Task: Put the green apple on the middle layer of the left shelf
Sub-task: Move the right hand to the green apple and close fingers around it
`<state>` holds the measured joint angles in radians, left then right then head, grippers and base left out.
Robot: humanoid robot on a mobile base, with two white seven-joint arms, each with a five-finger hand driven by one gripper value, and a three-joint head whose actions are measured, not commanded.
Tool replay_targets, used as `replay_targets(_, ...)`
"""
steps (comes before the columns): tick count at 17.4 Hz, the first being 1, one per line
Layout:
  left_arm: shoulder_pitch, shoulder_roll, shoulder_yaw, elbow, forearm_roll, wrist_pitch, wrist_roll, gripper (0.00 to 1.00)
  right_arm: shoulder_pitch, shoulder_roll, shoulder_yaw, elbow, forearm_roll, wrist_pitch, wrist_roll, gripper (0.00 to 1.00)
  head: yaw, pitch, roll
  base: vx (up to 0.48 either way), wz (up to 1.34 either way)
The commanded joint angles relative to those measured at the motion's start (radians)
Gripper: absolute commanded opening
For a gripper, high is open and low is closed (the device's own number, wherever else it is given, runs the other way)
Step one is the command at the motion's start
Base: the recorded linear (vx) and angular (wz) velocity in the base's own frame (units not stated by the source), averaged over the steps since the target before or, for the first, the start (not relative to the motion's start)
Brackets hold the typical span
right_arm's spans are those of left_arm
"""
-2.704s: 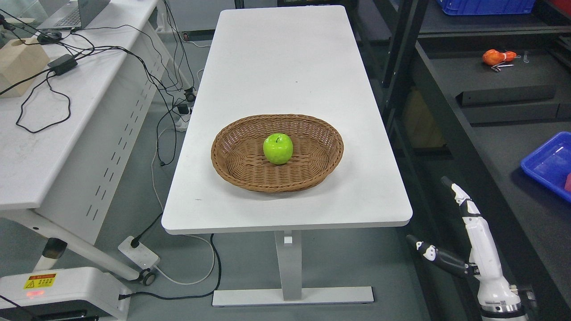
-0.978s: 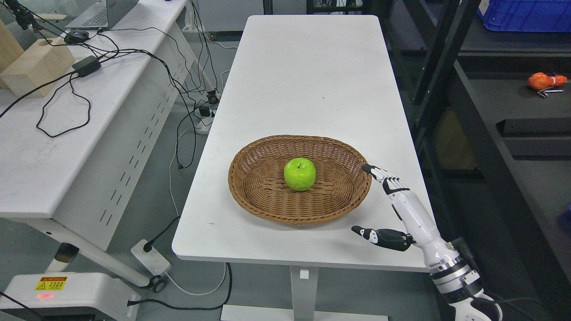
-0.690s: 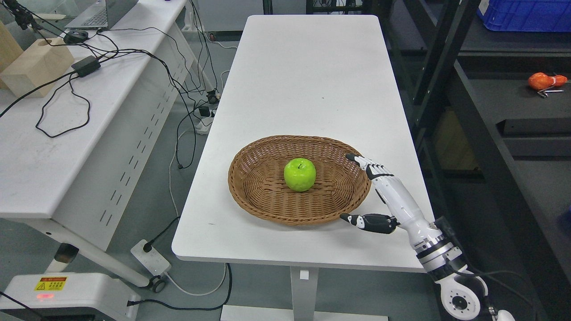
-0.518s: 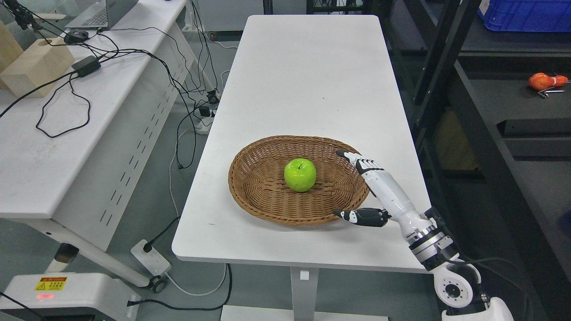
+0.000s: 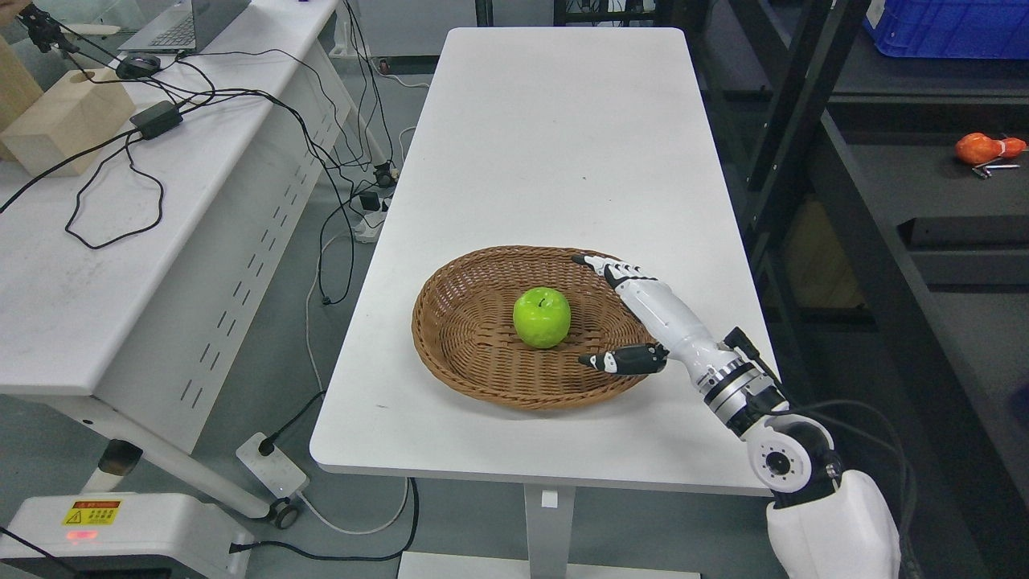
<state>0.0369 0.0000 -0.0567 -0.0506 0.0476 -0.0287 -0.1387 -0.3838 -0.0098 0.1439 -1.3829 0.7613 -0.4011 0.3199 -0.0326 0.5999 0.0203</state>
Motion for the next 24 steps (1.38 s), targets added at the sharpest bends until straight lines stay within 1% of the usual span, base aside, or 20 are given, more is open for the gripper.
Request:
replay_targets(1, 0.000, 0.017, 0.000, 0.000, 0.000, 0.004, 0.001, 1.00, -0.110, -0.008, 0.062, 0.263, 0.084, 0.007, 0.004, 0.99, 0.0000, 0.000, 0.000, 0.000, 0.00)
replay_targets(4, 0.000, 0.017, 0.000, 0.000, 0.000, 0.003, -0.001, 1.00, -0.124, -0.008, 0.097, 0.294, 0.110, 0.007, 0.040, 0.99, 0.0000, 0.000, 0.000, 0.000, 0.00)
replay_targets(8, 0.000, 0.017, 0.000, 0.000, 0.000, 0.003, 0.001, 1.00, -0.130, -0.008, 0.109, 0.330, 0.110, 0.007, 0.045, 0.99, 0.0000, 0.000, 0.000, 0.000, 0.00)
replay_targets(20, 0.000, 0.017, 0.000, 0.000, 0.000, 0.004, -0.001, 1.00, -0.202, -0.008, 0.158, 0.334, 0.098, -0.002, 0.048, 1.00, 0.0000, 0.000, 0.000, 0.000, 0.00)
replay_targets(21, 0.000, 0.017, 0.000, 0.000, 0.000, 0.003, 0.001, 1.00, -0.202, -0.008, 0.161, 0.334, 0.093, -0.005, 0.048, 1.00, 0.0000, 0.000, 0.000, 0.000, 0.00)
replay_targets(24, 0.000, 0.017, 0.000, 0.000, 0.000, 0.003, -0.001, 1.00, -0.210, -0.008, 0.167, 0.331, 0.011, -0.056, 0.048, 1.00, 0.0000, 0.000, 0.000, 0.000, 0.00)
